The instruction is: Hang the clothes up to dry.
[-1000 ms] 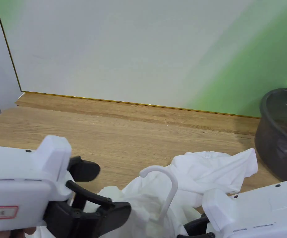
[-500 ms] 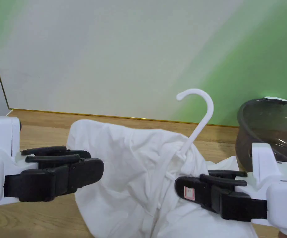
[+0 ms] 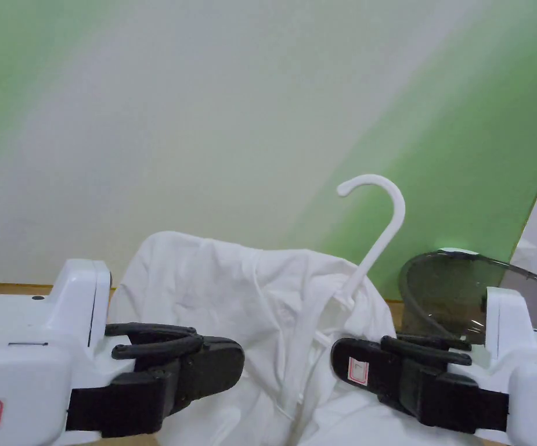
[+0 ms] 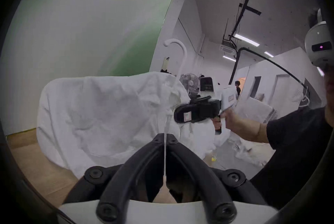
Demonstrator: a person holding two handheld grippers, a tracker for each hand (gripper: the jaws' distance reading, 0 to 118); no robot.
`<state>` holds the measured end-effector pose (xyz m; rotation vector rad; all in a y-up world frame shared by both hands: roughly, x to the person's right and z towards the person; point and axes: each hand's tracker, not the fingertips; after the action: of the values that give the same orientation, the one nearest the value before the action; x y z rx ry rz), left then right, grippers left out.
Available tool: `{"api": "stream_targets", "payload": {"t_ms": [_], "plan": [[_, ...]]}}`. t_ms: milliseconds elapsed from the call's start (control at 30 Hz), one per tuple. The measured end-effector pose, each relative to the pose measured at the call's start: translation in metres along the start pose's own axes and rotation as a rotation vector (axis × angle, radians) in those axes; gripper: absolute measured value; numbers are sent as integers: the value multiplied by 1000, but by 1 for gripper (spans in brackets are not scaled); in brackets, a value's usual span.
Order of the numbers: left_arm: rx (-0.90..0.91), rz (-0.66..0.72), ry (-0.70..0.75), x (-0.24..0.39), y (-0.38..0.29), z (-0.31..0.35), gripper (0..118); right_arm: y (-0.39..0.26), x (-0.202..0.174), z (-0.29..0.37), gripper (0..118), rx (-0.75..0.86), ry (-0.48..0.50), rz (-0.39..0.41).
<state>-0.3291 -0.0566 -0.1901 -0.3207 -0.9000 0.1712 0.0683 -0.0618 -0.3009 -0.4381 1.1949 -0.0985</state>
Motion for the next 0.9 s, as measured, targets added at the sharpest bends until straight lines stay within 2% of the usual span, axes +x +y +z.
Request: {"api": "stream_targets", "payload": {"t_ms": [33,100,133,200,367,467,667,767,800,867,900], "plan": [[31,0,-30,0,3,-3,1,-1,-4,8,9,29,-30,4],[68,3,-90,0,7,-9,1,-3,-7,20,9,53,-57,-43],[73,-2,-131,2,10,-14,1,-6,-12,31,9,99,-102,-34],[76,-23,-191,7,15,-27,1,-12,-18,53,9,140,-133,-80],[34,-116,-383,34,31,-76,1,-24,-55,127,9,250,-299,-50],[15,-154,-510,55,41,-118,1,-34,-81,177,9,296,-415,-72],[-13,-208,-708,114,56,-207,1,-59,-160,270,9,372,-708,-56],[-38,-188,-847,154,63,-248,1,-79,-204,320,9,451,-847,-100],[-38,-204,-877,165,64,-256,1,-85,-215,332,9,471,-897,-83],[-56,-246,-948,197,67,-277,2,-98,-246,357,9,516,-989,-125],[-63,-261,-985,214,67,-289,2,-106,-262,370,9,536,-1051,-118]]}}
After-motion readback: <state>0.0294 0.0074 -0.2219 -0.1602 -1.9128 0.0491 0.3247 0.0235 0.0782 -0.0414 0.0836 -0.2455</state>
